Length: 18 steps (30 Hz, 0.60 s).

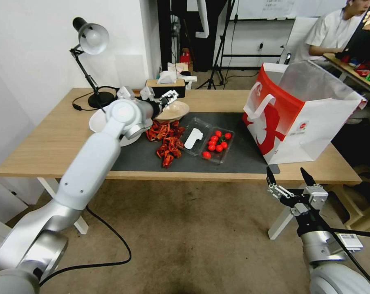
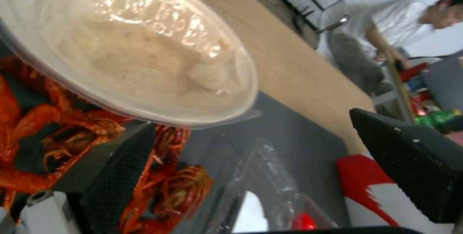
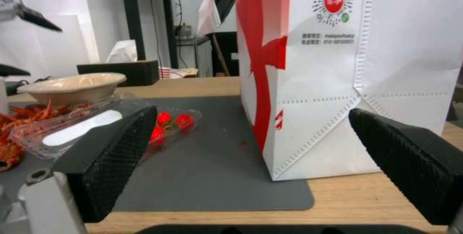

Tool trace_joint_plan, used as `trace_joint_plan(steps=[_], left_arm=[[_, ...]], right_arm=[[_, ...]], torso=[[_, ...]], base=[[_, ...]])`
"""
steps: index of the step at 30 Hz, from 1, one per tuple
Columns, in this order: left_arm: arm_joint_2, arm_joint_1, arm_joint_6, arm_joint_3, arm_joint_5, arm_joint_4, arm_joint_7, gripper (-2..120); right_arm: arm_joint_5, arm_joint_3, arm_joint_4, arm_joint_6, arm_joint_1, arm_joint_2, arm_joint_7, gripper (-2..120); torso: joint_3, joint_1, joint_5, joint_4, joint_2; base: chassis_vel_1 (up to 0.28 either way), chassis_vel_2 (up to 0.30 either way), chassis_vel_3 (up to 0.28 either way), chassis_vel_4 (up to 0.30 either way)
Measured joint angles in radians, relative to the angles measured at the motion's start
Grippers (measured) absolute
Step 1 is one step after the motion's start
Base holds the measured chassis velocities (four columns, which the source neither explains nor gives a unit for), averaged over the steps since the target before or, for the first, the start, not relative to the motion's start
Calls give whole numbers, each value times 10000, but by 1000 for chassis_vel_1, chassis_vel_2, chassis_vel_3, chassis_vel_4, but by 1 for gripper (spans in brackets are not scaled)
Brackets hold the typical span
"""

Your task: Pick up the trash from the table and place it into the takeout bag.

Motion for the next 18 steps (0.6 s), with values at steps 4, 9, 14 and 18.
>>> trace_joint_plan(steps=[4, 9, 14, 18], left_arm=[[-242, -161, 14, 33, 113, 449, -234, 100], [-444, -255, 60, 119, 304, 926, -634, 100], [-497, -255, 75, 105, 411, 1117, -742, 100], [-623, -334, 57, 74, 437, 1477, -764, 100]], right_arm=[[26, 33, -11, 0, -13, -15, -3, 100], [55, 55, -59, 1, -20, -29, -20, 100], [64, 35, -95, 7, 1, -52, -33, 100], [68, -21, -107, 19, 27, -67, -35, 100]], torso=[[-1, -1, 0, 1, 0], [-1, -1, 0, -1, 0], [-1, -1, -1, 1, 0], [-1, -2, 0, 0, 1]], base=[[0, 0, 0, 0], [0, 0, 0, 0], [0, 0, 0, 0], [0, 0, 0, 0]])
